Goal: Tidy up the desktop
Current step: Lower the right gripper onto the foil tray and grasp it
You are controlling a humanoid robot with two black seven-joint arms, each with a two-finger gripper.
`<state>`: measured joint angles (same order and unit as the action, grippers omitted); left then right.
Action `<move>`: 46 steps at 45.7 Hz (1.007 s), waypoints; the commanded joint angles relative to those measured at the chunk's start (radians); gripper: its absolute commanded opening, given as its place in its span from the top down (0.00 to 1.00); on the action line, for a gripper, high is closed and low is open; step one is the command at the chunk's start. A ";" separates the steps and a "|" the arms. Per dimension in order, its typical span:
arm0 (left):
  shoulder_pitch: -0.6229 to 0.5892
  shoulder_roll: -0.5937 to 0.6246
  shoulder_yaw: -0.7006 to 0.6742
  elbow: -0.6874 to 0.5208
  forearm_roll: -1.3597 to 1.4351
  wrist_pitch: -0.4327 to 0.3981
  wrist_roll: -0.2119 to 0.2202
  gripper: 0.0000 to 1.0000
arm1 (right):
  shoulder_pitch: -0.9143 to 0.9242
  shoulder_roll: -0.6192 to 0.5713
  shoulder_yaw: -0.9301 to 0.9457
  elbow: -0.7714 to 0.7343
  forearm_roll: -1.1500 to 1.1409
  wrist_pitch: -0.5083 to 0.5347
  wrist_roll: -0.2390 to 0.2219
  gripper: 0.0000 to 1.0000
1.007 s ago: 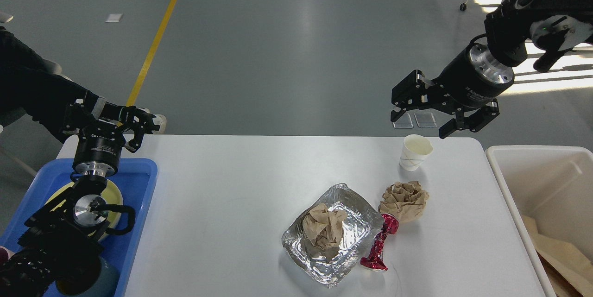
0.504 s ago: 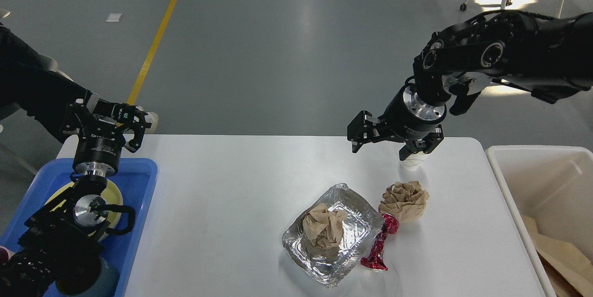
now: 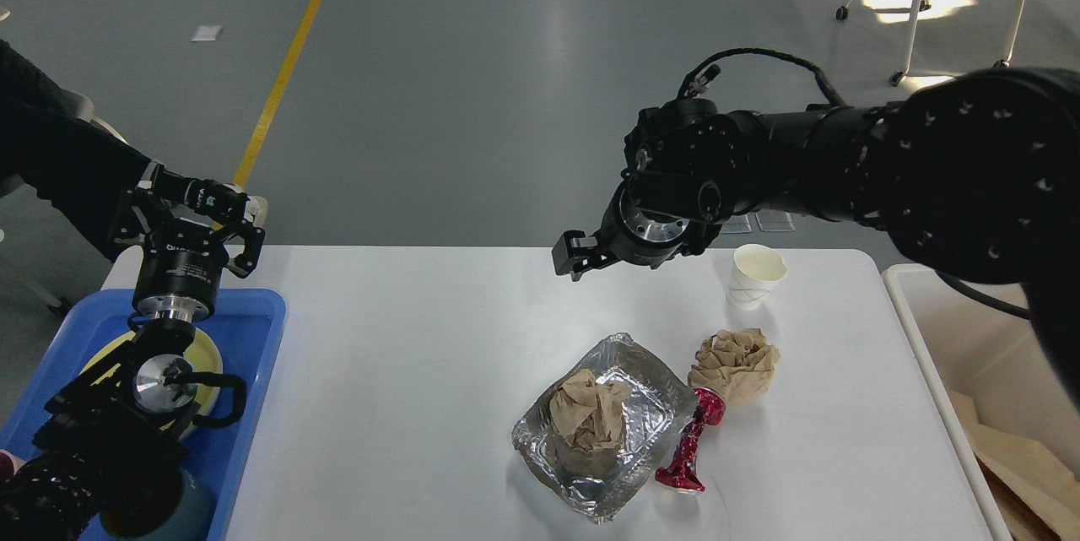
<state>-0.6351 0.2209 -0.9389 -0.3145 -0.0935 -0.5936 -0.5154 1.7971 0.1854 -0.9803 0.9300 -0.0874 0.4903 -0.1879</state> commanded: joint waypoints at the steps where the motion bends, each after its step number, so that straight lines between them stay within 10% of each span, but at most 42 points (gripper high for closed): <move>1: 0.000 0.000 0.000 0.000 0.000 0.000 0.000 0.03 | -0.036 0.017 0.075 0.007 -0.087 0.005 0.001 0.00; 46: 0.000 0.000 0.000 0.000 0.000 0.000 0.000 0.03 | -0.304 0.022 0.223 0.153 -0.318 -0.053 -0.002 0.00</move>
<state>-0.6351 0.2209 -0.9388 -0.3145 -0.0935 -0.5936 -0.5154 1.5198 0.2074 -0.7614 1.0839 -0.3678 0.4625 -0.1902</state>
